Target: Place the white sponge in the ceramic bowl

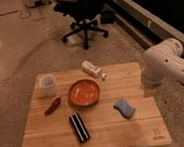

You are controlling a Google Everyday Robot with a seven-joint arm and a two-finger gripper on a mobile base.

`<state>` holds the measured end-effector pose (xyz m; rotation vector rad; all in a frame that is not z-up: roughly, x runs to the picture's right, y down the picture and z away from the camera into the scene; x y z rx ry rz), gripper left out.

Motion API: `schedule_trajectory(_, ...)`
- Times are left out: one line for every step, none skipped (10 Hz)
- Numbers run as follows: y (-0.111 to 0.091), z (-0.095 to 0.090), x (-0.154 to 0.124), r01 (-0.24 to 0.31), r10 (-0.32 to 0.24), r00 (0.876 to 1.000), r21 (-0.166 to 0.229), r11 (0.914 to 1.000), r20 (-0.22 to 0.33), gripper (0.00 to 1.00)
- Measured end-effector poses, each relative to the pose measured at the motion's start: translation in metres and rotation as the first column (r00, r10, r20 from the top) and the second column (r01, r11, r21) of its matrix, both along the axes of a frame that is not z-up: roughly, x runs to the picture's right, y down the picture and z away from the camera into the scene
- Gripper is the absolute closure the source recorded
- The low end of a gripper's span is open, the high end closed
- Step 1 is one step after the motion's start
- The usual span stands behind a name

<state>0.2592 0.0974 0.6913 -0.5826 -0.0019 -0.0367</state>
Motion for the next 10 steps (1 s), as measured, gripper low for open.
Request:
schedule_trajectory(-0.003, 0.004, -0.002, 0.026, -0.026, 0.999, -0.009, 0.9996, 0.019, 0.56)
schedule_trajectory(-0.009, 0.009, -0.009, 0.024, -0.024, 0.999, -0.01, 0.9997, 0.024, 0.56)
schedule_trajectory(-0.01, 0.007, -0.006, 0.009, -0.008, 1.0, -0.007, 0.9999, 0.01, 0.56)
schedule_trajectory(-0.006, -0.002, -0.004, 0.003, -0.003, 1.0, -0.006, 1.0, 0.001, 0.56)
schedule_trajectory(-0.001, -0.006, -0.003, 0.001, -0.001, 1.0, -0.008, 1.0, 0.004, 0.56)
schedule_trajectory(0.0, -0.006, -0.004, 0.017, -0.016, 1.0, -0.019, 0.9997, 0.024, 0.56)
schedule_trajectory(-0.004, -0.002, -0.008, 0.054, -0.052, 0.997, -0.022, 0.9983, 0.052, 0.56)
schedule_trajectory(-0.009, 0.0, -0.007, 0.101, -0.099, 0.992, -0.017, 0.9948, 0.08, 0.56)
schedule_trajectory(-0.005, -0.002, -0.002, 0.095, -0.094, 0.993, -0.02, 0.9953, 0.068, 0.56)
schedule_trajectory(-0.005, -0.003, -0.002, 0.057, -0.056, 0.997, -0.022, 0.9981, 0.054, 0.56)
